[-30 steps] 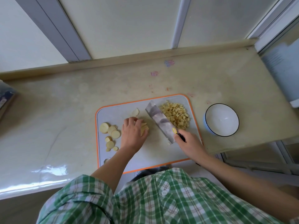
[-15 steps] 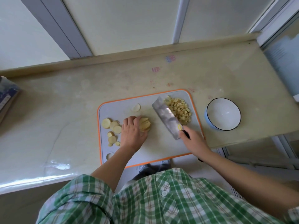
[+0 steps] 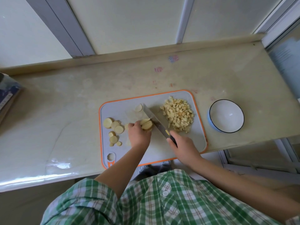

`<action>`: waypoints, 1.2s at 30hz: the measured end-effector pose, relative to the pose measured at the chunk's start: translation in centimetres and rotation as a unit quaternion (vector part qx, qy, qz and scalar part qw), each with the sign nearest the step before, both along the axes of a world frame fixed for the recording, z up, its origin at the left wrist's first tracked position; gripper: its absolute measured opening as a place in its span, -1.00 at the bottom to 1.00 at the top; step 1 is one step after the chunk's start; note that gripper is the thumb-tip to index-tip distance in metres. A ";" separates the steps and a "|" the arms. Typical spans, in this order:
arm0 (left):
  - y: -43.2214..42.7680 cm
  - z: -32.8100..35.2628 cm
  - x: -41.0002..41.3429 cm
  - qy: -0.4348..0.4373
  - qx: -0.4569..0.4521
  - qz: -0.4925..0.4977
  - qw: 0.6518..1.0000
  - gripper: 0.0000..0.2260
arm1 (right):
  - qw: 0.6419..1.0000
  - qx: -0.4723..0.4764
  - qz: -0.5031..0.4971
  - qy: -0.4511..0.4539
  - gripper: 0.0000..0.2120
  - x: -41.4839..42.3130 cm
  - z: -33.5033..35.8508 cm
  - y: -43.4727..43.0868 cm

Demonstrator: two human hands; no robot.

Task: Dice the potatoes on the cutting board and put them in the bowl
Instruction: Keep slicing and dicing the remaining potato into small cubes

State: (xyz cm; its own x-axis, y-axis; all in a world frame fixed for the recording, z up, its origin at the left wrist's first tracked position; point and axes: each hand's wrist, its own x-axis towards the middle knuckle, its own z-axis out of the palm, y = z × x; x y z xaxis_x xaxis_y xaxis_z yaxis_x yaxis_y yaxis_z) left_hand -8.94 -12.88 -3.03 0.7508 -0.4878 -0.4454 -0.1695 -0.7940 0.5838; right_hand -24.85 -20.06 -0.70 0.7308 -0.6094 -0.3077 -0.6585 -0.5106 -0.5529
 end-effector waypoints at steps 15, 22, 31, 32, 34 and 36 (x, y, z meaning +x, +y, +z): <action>0.4 -0.3 0.2 -0.059 -0.047 -0.063 0.995 -0.49 | 0.996 -0.026 0.013 0.084 -0.79 1.8 0.5 -0.4; 1.3 -1.4 1.5 -0.180 -0.067 -0.202 0.960 -0.57 | 0.998 -0.051 0.012 0.036 -0.71 3.2 2.2 -1.3; 1.3 -1.9 2.0 -0.259 -0.078 -0.272 0.924 -0.81 | 0.996 -0.044 0.041 0.071 -0.68 4.1 2.3 -0.7; 1.2 -2.0 2.1 -0.255 -0.077 -0.274 0.924 -0.84 | 0.995 -0.040 0.043 0.076 -0.66 4.2 2.3 -0.7; 1.0 -2.1 2.2 -0.244 -0.074 -0.278 0.926 -0.85 | 0.995 -0.022 0.040 0.086 -0.63 4.3 2.3 -0.8; 0.9 -2.3 2.3 -0.244 -0.067 -0.289 0.923 -0.84 | 0.995 -0.006 0.036 0.092 -0.64 4.4 2.2 -0.7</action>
State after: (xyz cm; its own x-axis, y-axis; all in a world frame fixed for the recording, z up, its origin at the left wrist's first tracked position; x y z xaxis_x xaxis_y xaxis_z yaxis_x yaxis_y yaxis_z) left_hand -6.65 -11.94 -5.28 0.4434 -0.8958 -0.0302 -0.8106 -0.4152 0.4130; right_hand -20.43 -20.75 1.49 0.7053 -0.5613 -0.4330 -0.7088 -0.5666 -0.4202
